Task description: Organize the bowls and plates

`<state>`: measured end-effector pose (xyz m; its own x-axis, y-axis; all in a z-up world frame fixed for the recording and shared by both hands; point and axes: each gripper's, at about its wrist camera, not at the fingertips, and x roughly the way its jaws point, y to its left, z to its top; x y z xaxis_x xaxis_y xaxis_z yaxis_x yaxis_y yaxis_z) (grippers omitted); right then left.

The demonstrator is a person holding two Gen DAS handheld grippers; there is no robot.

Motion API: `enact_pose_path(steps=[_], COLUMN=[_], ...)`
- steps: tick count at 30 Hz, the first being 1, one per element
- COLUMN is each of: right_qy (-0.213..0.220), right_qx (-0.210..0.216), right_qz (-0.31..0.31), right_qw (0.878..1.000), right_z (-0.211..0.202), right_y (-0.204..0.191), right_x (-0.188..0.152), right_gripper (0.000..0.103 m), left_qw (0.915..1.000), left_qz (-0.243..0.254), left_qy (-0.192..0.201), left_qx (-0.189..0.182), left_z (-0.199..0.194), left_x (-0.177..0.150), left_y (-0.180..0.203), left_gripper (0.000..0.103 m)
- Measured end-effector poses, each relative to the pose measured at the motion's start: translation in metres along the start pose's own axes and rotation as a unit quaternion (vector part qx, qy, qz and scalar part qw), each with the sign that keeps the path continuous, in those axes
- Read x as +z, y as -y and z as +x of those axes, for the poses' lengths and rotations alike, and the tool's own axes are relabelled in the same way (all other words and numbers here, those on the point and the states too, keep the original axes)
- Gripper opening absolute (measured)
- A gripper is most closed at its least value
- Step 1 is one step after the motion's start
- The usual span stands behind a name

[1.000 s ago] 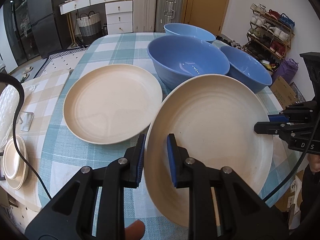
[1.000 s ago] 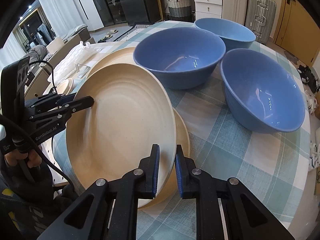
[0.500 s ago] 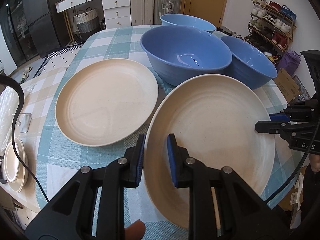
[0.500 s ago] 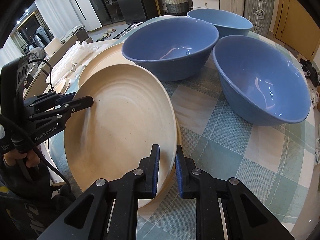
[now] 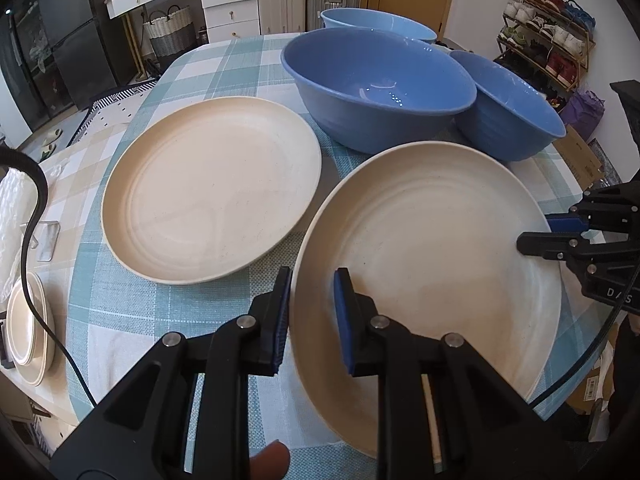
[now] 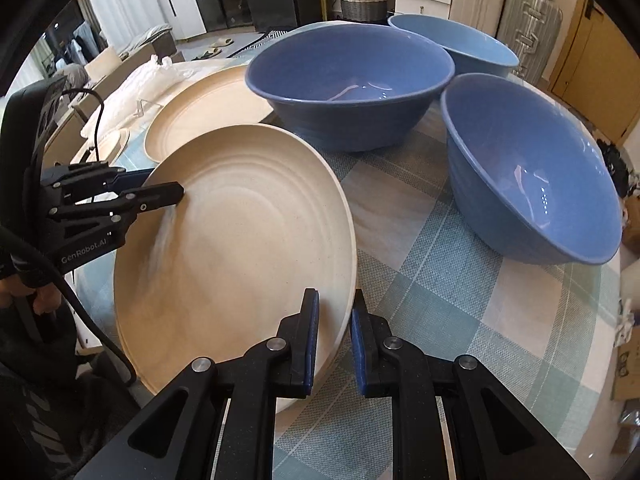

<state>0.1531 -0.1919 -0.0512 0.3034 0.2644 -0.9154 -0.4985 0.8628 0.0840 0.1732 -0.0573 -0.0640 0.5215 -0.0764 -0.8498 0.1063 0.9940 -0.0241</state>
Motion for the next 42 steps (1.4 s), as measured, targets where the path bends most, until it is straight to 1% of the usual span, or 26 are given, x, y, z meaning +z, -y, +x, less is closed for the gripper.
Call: enact_pose_path(steps=[4, 7, 9, 11, 12, 13, 14, 15, 17, 18, 19, 23, 25, 26, 28, 29, 31, 33, 34, 39, 42], right_qy=[-0.003, -0.004, -0.002, 0.002, 0.005, 0.008, 0.011, 0.012, 0.018, 0.020, 0.022, 0.032, 0.036, 0.038, 0.041, 0.043, 0.044, 0.047, 0.049, 0.049, 0.049], right_qx=[0.002, 0.005, 0.012, 0.015, 0.015, 0.016, 0.018, 0.021, 0.024, 0.027, 0.030, 0.044, 0.057, 0.063, 0.071, 0.075, 0.081, 0.089, 0.092, 0.123, 0.128], right_qz=[0.006, 0.011, 0.016, 0.020, 0.022, 0.023, 0.024, 0.024, 0.025, 0.026, 0.026, 0.020, 0.017, 0.015, 0.012, 0.009, 0.006, 0.003, 0.001, -0.004, -0.009], right_qw=[1.000, 1.000, 1.000, 1.000, 1.000, 1.000, 0.999, 0.999, 0.999, 0.999, 0.999, 0.998, 0.998, 0.997, 0.997, 0.996, 0.996, 0.995, 0.995, 0.991, 0.991], right_z=[0.003, 0.004, 0.003, 0.003, 0.003, 0.001, 0.001, 0.000, -0.002, -0.002, -0.003, -0.006, -0.008, -0.009, -0.009, -0.009, -0.009, -0.009, -0.009, -0.006, -0.002], right_y=[-0.002, 0.001, 0.005, 0.007, 0.008, 0.008, 0.008, 0.007, 0.007, 0.006, 0.006, 0.000, -0.004, -0.006, -0.006, -0.009, -0.012, -0.016, -0.018, -0.029, -0.038], right_x=[0.004, 0.004, 0.002, 0.001, -0.001, -0.001, 0.000, 0.000, 0.002, 0.003, 0.004, 0.012, 0.015, 0.017, 0.021, 0.024, 0.028, 0.032, 0.035, 0.048, 0.057], right_gripper=[0.015, 0.021, 0.025, 0.032, 0.041, 0.046, 0.046, 0.046, 0.047, 0.047, 0.050, 0.059, 0.068, 0.070, 0.079, 0.082, 0.084, 0.085, 0.086, 0.090, 0.090], left_qw=[1.0000, 1.0000, 0.9999, 0.9998, 0.9998, 0.9998, 0.9997, 0.9996, 0.9994, 0.9993, 0.9992, 0.9987, 0.9982, 0.9979, 0.9972, 0.9968, 0.9962, 0.9956, 0.9951, 0.9926, 0.9914], left_qz=[0.001, -0.002, -0.006, -0.010, -0.012, -0.015, -0.016, -0.018, -0.022, -0.025, -0.029, -0.042, -0.050, -0.054, -0.064, -0.069, -0.075, -0.079, -0.084, -0.104, -0.113], left_qy=[-0.002, -0.001, -0.001, 0.002, 0.005, 0.007, 0.010, 0.012, 0.016, 0.018, 0.021, 0.027, 0.031, 0.034, 0.037, 0.039, 0.043, 0.048, 0.050, 0.060, 0.064], left_qx=[0.001, 0.006, 0.011, 0.015, 0.014, 0.014, 0.014, 0.016, 0.019, 0.019, 0.017, 0.013, 0.012, 0.011, 0.011, 0.011, 0.012, 0.012, 0.012, 0.015, 0.020], left_z=[0.001, 0.000, 0.000, -0.003, -0.004, -0.006, -0.008, -0.009, -0.012, -0.014, -0.016, -0.022, -0.026, -0.028, -0.031, -0.033, -0.036, -0.039, -0.041, -0.049, -0.053], left_x=[-0.001, -0.002, -0.003, -0.004, -0.005, -0.005, -0.005, -0.005, -0.006, -0.006, -0.006, -0.008, -0.009, -0.010, -0.011, -0.012, -0.014, -0.016, -0.017, -0.021, -0.023], left_y=[-0.002, -0.004, -0.008, -0.012, -0.014, -0.015, -0.018, -0.020, -0.023, -0.026, -0.028, -0.037, -0.042, -0.045, -0.052, -0.056, -0.062, -0.068, -0.072, -0.091, -0.102], left_gripper=[0.017, 0.017, 0.020, 0.036, 0.040, 0.046, 0.051, 0.053, 0.066, 0.069, 0.074, 0.075, 0.078, 0.080, 0.081, 0.082, 0.085, 0.090, 0.100, 0.101, 0.100])
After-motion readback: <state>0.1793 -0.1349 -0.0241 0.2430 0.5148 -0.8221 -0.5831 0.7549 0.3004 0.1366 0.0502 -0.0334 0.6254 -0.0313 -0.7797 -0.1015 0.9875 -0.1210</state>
